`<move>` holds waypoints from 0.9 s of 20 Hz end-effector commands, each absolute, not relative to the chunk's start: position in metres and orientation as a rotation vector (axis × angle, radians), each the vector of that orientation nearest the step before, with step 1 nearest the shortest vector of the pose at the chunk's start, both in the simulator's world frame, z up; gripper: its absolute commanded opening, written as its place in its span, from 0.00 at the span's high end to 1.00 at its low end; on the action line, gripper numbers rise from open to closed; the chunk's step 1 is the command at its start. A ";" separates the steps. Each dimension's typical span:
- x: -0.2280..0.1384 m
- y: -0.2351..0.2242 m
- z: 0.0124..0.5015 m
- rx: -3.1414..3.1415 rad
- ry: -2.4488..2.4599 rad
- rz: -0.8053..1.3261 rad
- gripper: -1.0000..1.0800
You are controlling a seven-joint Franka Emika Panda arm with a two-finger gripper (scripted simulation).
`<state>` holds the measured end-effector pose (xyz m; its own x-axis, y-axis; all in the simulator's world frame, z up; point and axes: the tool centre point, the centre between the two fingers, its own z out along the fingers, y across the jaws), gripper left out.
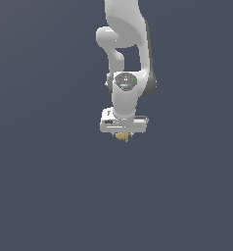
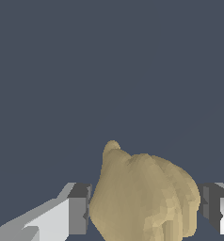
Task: Pick up the object and move it to a goal position.
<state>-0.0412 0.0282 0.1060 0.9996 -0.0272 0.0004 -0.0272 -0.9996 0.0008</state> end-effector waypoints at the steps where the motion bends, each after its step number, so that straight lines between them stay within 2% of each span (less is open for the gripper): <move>1: -0.039 0.049 0.129 3.140 -0.042 0.001 1.00; 18: -0.016 0.188 0.281 3.140 -0.043 0.001 1.00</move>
<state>-0.0179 0.1780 0.2700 0.9997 -0.0259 0.0020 -0.0259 -0.9997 0.0009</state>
